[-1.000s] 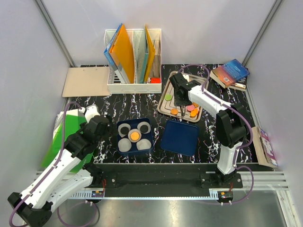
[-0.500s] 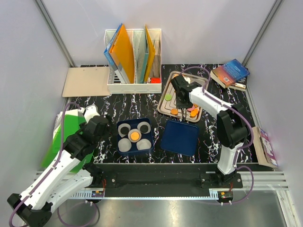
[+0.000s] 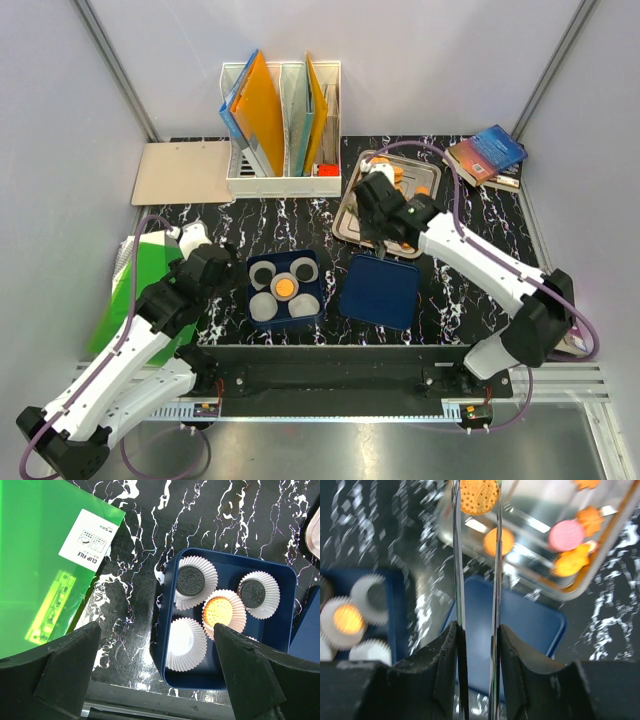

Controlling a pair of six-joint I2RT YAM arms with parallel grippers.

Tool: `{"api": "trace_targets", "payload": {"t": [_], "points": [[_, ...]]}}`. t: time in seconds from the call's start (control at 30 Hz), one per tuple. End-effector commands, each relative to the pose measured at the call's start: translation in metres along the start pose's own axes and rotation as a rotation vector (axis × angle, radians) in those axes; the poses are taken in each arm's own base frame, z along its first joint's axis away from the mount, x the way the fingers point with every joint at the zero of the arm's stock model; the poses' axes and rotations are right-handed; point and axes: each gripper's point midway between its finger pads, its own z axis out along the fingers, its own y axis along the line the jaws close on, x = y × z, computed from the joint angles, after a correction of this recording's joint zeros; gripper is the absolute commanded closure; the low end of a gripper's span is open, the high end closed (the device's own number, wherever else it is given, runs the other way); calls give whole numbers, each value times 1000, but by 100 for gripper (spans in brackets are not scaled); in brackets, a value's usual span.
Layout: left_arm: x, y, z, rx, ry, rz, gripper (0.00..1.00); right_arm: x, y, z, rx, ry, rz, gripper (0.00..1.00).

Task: Pack the cookies

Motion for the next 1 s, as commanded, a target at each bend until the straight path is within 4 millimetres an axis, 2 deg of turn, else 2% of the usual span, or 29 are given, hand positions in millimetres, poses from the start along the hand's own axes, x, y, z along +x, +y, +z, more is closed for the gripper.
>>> {"api": "trace_targets", "payload": {"t": [0.0,0.23,0.43,0.53,0.57,0.67,0.8,0.97], "points": [[-7,-4,0,10,-27,-21,1,23,29,-35,-76,-18,-29,64],[-6,-3,2,-6,-18,-24,1,65,73,-78,-192,-10,-80,64],[1,-4,7,-17,12,-29,1,86,104,-106,-256,-11,-138,64],[1,-4,8,-22,13,-28,1,95,121,-110,-288,0,-171,64],[0,-5,7,-19,9,-28,1,104,132,-111,-301,11,-200,64],[-2,-5,6,-17,1,-32,1,113,154,-114,-336,14,-252,64],[-3,-3,5,-18,-4,-33,1,118,177,-117,-389,22,-275,64],[-4,0,3,-22,-13,-43,1,122,196,-115,-430,34,-295,64]]}}
